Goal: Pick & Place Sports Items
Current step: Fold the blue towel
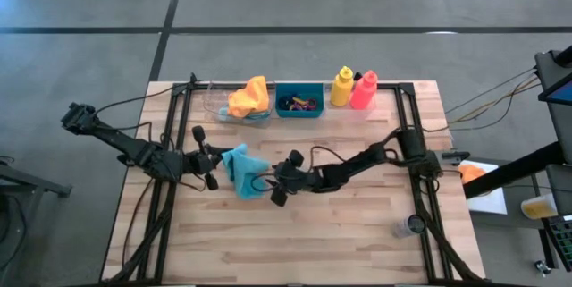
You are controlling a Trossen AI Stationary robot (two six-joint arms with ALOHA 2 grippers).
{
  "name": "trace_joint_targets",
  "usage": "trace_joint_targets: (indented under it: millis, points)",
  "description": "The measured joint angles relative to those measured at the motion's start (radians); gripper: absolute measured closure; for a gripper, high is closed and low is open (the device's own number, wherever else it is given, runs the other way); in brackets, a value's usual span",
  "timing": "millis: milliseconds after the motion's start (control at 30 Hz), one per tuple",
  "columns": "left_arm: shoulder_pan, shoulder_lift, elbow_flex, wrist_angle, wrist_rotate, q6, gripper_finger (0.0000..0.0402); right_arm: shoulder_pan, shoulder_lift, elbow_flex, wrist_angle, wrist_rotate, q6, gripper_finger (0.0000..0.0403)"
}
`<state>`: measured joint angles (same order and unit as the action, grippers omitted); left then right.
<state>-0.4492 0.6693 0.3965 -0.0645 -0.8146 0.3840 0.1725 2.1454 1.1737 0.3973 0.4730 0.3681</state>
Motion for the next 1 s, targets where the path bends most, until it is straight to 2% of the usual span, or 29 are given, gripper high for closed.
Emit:
trace_joint_targets:
  millis: [233, 500, 600, 733, 967, 1000]
  points:
    - [0.000, 0.000, 0.000, -0.012, 0.000, -0.019, 0.0398, -0.029, 0.058, 0.154, -0.190, 0.005, -0.010, 0.0152]
    - [0.000, 0.000, 0.000, -0.024, 0.000, -0.019, 0.0398, -0.036, 0.069, 0.212, -0.191, 0.001, -0.031, 0.0153]
    - [0.000, 0.000, 0.000, -0.027, 0.000, -0.019, 0.0398, -0.037, 0.069, 0.211, -0.195, 0.001, -0.032, 0.0166]
    - [0.000, 0.000, 0.000, -0.033, 0.000, -0.019, 0.0398, -0.036, 0.069, 0.210, -0.216, 0.000, -0.032, 0.0222]
    - [0.000, 0.000, 0.000, -0.037, 0.000, -0.026, 0.0398, -0.036, 0.069, 0.210, -0.229, -0.002, -0.039, 0.0376]
    - [0.000, 0.000, 0.000, -0.040, 0.000, -0.026, 0.0398, -0.035, 0.069, 0.210, -0.233, -0.002, -0.040, 0.0382]
